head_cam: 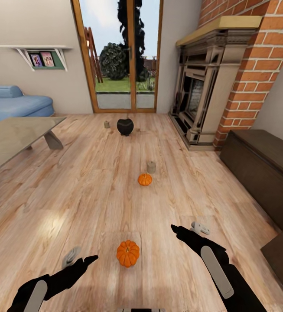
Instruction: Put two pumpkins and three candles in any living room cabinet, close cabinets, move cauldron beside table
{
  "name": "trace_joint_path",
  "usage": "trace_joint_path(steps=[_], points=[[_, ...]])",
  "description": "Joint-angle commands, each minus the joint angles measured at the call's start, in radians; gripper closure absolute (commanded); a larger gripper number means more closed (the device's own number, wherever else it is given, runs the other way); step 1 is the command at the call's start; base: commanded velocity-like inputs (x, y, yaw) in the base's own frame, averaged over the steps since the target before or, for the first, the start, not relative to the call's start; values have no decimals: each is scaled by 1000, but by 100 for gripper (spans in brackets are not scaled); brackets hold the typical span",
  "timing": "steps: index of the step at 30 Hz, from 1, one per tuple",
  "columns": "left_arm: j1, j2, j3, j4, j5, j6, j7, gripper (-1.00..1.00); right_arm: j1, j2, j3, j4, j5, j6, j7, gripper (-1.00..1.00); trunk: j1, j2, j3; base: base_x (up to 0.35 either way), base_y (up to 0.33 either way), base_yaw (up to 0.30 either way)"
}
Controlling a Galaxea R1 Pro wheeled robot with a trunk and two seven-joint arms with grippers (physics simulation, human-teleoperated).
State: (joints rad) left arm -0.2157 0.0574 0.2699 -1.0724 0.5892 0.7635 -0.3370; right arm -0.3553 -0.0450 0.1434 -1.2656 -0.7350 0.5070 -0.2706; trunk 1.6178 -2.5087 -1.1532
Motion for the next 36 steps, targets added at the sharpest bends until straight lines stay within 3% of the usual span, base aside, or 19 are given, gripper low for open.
trace_joint_path(steps=[1,13,16,20,36], points=[[-1,0,2,0,11,7,-3,-100,-1,-1,3,-1,-10,1,-10,-100,0,-1,-5,0,0,0],[-1,1,3,0,30,10,-2,-100,0,-3,4,-8,-9,3,-10,-100,6,-3,-51,0,0,0],[-1,2,9,-2,36,13,-3,-100,9,-4,6,-95,-9,59,-9,-100,7,-4,-63,0,0,0],[-1,1,21,-1,73,9,4,-100,15,-5,5,-192,-9,112,-9,-100,9,-5,-78,0,0,0],[-1,-7,22,-3,83,3,-2,-100,16,-4,6,-207,-10,119,-10,-100,16,-9,-140,0,0,0]])
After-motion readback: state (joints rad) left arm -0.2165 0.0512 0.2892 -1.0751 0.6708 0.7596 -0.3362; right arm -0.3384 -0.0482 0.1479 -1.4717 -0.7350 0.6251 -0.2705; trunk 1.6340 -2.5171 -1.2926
